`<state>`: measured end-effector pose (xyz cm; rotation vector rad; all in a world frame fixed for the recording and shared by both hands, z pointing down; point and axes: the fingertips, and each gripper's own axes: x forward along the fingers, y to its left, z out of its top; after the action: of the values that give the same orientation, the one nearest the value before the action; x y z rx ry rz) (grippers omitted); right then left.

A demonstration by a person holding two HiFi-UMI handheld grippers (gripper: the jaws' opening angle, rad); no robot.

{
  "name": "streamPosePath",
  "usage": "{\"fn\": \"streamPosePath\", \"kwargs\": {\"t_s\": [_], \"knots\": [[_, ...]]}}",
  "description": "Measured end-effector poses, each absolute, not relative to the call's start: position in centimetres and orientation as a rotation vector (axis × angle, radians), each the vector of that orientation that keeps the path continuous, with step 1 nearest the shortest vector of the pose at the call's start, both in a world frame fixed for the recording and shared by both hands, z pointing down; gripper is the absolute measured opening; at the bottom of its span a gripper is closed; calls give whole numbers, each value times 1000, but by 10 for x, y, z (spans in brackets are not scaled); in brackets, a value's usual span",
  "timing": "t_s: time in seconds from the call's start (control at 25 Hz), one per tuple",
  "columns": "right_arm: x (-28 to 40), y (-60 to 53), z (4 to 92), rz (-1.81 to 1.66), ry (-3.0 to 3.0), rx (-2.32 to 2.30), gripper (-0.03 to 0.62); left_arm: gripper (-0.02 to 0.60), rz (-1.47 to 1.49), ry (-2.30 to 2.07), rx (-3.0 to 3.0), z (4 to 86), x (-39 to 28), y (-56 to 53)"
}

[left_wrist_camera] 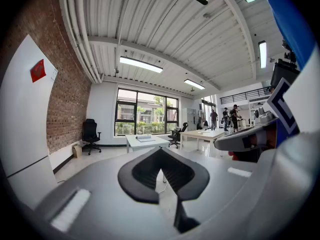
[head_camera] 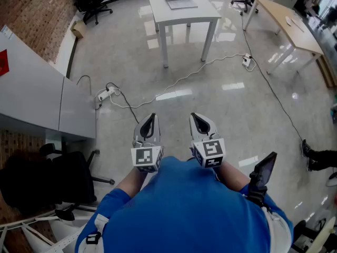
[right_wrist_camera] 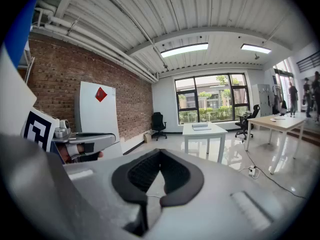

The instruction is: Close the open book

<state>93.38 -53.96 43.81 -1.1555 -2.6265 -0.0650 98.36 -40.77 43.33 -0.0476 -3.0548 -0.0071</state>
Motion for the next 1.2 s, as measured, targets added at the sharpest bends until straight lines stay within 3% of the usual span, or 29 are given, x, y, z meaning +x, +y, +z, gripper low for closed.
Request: {"fn": "streamPosePath", "kwargs": {"t_s": [0.48,1.2], "knots": [[900,-477,441,-69,-2639,-1192,3,7,-12,-3079,-97,429,953,-342],[716,-400,434,4,-2588,-1328,3,8,34,-3058,-236,412,781,-268]]}}
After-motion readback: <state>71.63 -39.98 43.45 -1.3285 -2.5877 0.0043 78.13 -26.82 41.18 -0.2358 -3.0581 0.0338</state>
